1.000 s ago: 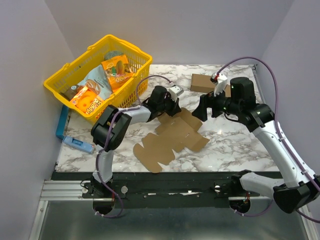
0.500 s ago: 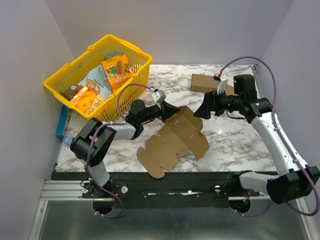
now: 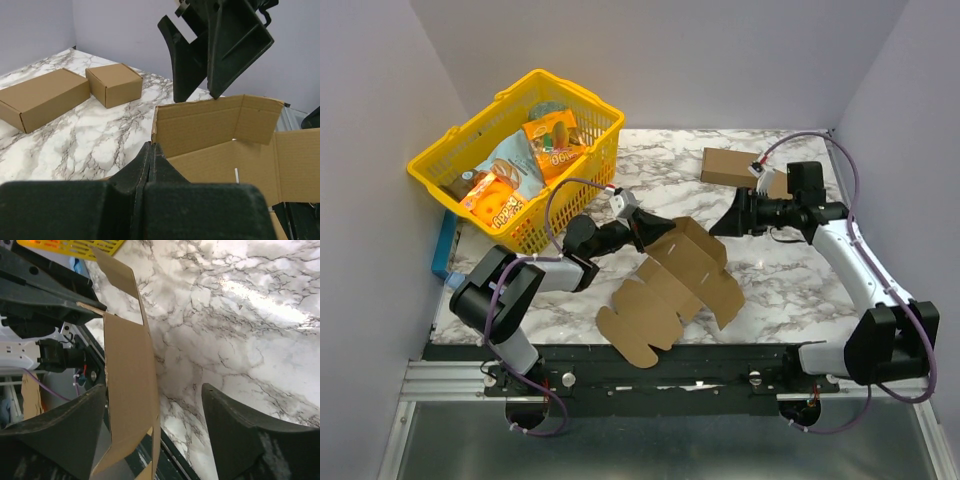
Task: Fold the paper box
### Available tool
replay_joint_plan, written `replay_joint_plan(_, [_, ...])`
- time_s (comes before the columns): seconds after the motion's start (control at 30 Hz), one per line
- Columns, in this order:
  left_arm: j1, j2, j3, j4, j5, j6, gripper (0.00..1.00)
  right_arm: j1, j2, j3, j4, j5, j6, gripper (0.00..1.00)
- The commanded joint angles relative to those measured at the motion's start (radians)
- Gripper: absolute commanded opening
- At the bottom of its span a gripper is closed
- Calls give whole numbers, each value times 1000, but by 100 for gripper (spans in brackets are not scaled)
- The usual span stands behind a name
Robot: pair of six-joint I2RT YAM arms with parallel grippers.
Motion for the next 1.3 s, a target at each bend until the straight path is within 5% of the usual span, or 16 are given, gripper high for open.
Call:
replay_joint_plan(0.0, [1, -16, -3, 35, -9, 4, 0, 1, -54, -46, 94, -58, 22, 82])
replay_joint_plan(0.33, [1, -13, 9, -7, -13, 19, 0, 91, -175, -101, 146, 127, -69, 72])
replay_joint_plan(0.63, [-6, 9, 23, -22, -7, 13, 0, 260, -192, -106, 155, 448, -191, 57])
replay_joint_plan(0.73, [-9, 15, 31, -31, -4, 10, 0, 310, -182, -110, 160, 529, -219, 48])
replay_joint_plan(0.87, [-10, 24, 51, -80, -29, -10, 2, 401, -174, -123, 183, 699, -270, 14])
replay_joint_plan(0.93, [-9, 23, 66, -117, -48, -42, 20, 461, -168, -124, 200, 774, -294, 7])
replay_joint_plan(0.97, [-10, 17, 72, -169, -73, -51, 46, 481, -163, -123, 204, 863, -325, 4])
replay_joint_plan(1.07, [-10, -16, 78, -275, -146, -83, 69, 562, -131, -120, 221, 1045, -398, 1])
replay_joint_plan(1.27, [-10, -128, 130, -684, -375, -206, 74, 709, -33, -135, 295, 1351, -518, 1])
